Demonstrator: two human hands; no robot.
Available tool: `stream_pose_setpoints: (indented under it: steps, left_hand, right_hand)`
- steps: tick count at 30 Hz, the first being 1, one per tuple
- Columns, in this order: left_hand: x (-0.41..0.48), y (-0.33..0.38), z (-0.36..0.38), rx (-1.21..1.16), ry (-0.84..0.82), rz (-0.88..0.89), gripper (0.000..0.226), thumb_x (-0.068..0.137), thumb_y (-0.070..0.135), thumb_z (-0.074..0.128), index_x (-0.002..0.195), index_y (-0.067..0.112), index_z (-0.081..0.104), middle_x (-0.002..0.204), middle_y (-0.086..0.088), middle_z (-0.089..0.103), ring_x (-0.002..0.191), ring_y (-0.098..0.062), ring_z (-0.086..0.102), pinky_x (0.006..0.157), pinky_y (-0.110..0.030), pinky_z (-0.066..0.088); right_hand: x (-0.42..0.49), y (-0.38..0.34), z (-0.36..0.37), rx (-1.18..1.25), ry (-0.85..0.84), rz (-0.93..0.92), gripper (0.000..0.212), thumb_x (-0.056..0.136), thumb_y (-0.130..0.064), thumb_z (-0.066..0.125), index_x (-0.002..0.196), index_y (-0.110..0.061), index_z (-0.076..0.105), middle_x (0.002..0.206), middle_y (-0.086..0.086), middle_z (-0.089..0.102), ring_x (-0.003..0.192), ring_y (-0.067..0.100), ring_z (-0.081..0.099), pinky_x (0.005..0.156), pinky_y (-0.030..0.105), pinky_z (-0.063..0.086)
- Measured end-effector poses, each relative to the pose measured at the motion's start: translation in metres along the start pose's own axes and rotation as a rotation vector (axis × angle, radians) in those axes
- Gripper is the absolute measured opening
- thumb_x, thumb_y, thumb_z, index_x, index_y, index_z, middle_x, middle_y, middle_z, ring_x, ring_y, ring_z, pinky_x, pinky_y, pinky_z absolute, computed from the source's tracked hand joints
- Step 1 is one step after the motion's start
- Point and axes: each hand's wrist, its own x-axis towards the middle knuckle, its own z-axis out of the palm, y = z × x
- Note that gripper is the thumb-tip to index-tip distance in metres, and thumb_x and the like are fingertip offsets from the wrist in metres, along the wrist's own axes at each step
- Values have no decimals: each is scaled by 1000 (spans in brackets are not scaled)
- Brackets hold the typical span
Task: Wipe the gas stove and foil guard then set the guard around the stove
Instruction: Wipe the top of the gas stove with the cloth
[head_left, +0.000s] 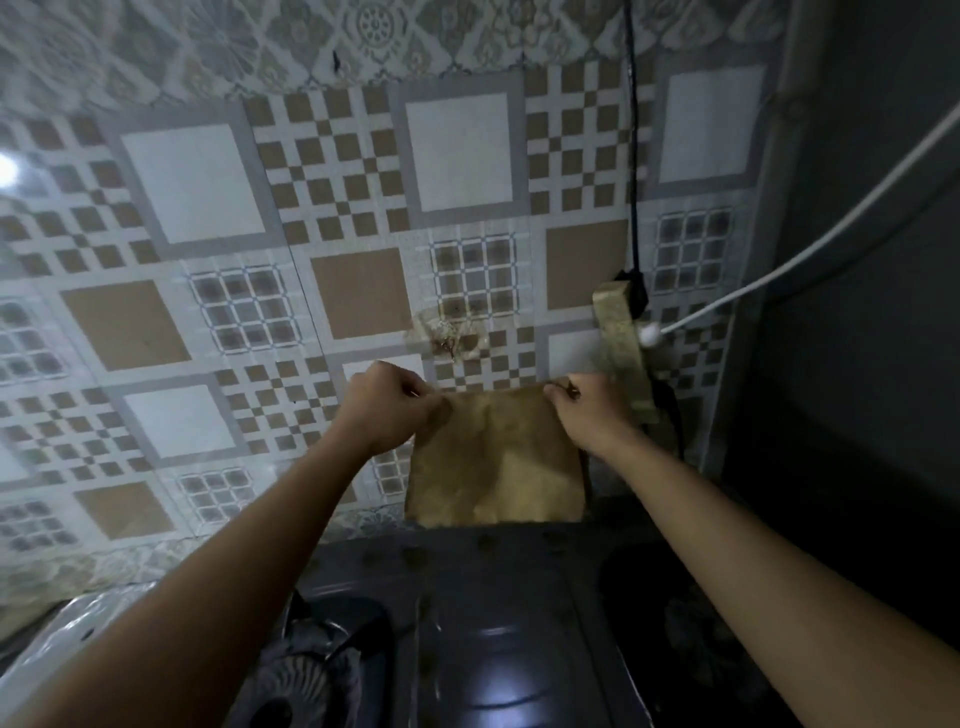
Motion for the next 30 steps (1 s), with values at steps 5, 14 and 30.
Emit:
stream_pose_setpoints:
  steps: [5, 14, 30]
  left_hand:
    - [-31, 49, 15, -235, -167, -44, 17, 85, 25, 72, 84, 9, 74, 77, -6, 75, 70, -15, 73, 70, -32, 62]
    - [-60, 120, 32, -548, -201, -106, 9, 87, 11, 70, 82, 3, 72, 78, -12, 71, 68, -20, 70, 66, -31, 62]
    - [-84, 69, 79, -301, -411, -45, 23, 90, 22, 68, 102, 3, 72, 89, -3, 68, 74, -6, 59, 59, -15, 43]
  right_hand:
    - [-55, -16, -30, -52, 41, -74, 26, 100, -29, 56, 98, -9, 72, 89, 4, 71, 72, 10, 58, 60, 22, 42]
    - [-116, -18, -77, 567, -346, -82, 16, 95, -20, 66, 101, -34, 73, 86, -11, 74, 84, 8, 71, 70, 25, 54]
    - [-171, 65, -25, 1343, -432, 507, 42, 96, -19, 62, 135, -4, 56, 128, 20, 66, 119, 33, 64, 91, 43, 56]
